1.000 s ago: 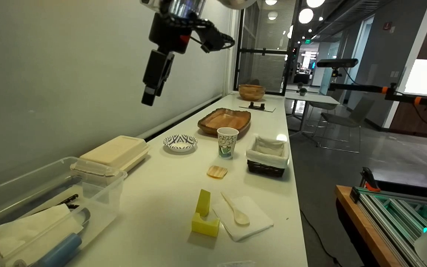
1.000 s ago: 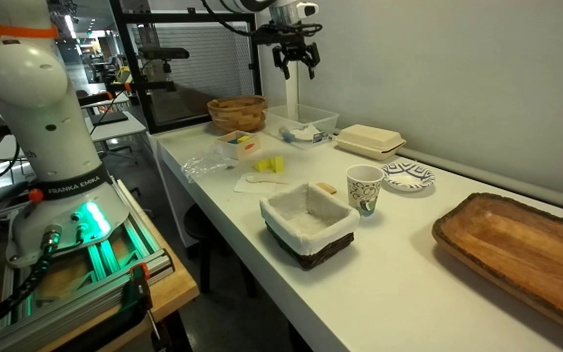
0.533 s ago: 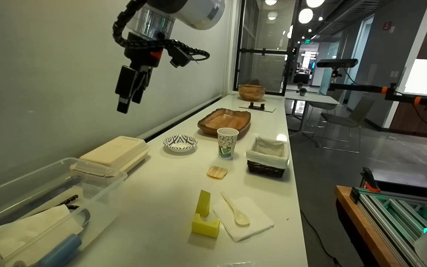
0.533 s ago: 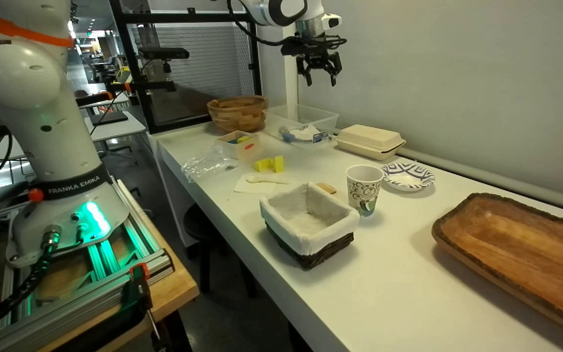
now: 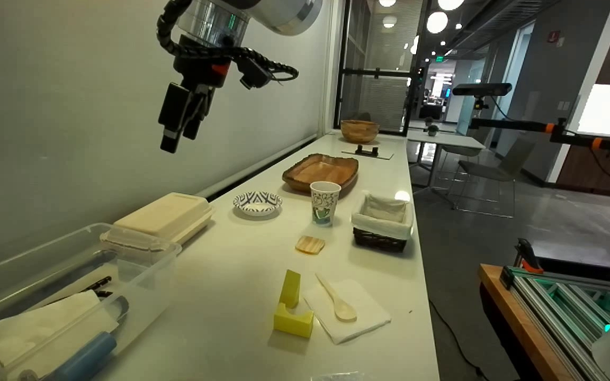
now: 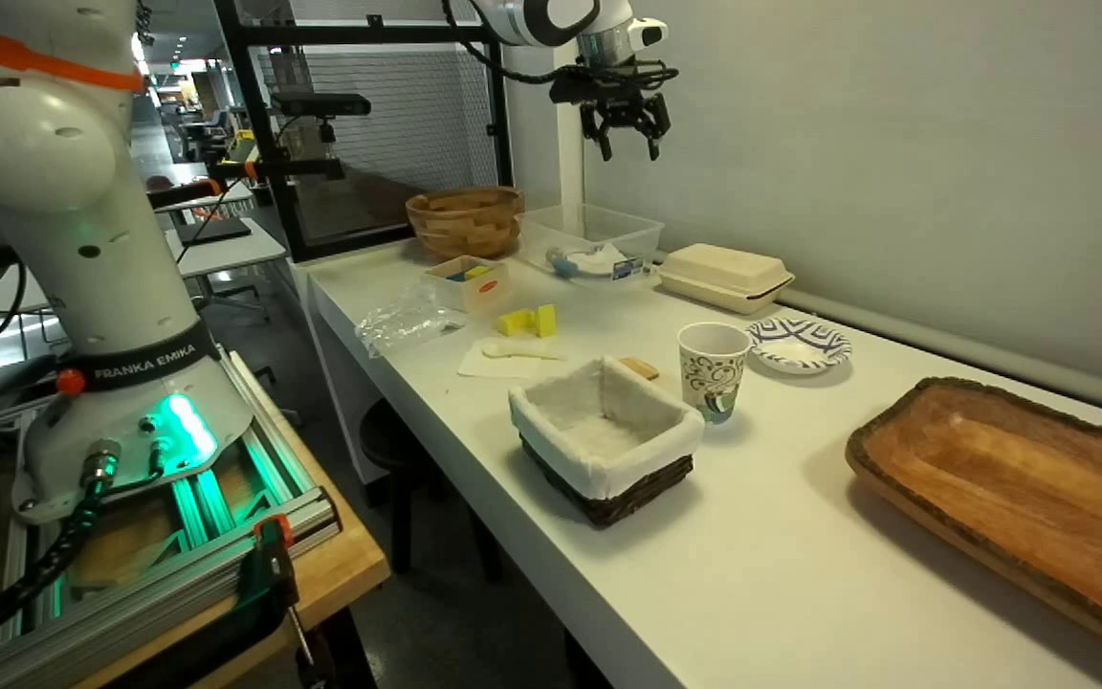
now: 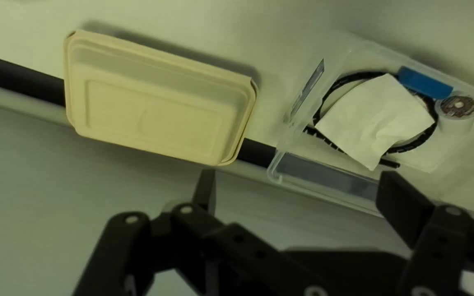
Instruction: Move the white bowl
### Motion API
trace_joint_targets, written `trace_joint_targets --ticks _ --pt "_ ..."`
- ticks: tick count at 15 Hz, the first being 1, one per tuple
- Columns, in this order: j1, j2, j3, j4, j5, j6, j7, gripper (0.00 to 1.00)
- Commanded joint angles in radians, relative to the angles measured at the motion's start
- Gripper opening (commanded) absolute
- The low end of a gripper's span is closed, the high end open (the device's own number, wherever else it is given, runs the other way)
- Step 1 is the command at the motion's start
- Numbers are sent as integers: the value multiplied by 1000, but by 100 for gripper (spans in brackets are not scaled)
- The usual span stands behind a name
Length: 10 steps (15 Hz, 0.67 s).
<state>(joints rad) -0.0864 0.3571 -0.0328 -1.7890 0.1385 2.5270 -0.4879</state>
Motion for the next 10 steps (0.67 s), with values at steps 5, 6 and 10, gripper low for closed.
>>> trace_joint_targets --ticks 5,6,10 --pt "-94 258 75 206 17 153 39 100" --pt "-107 303 86 250 19 157 44 100" --pt "-146 468 127 434 9 165 66 100"
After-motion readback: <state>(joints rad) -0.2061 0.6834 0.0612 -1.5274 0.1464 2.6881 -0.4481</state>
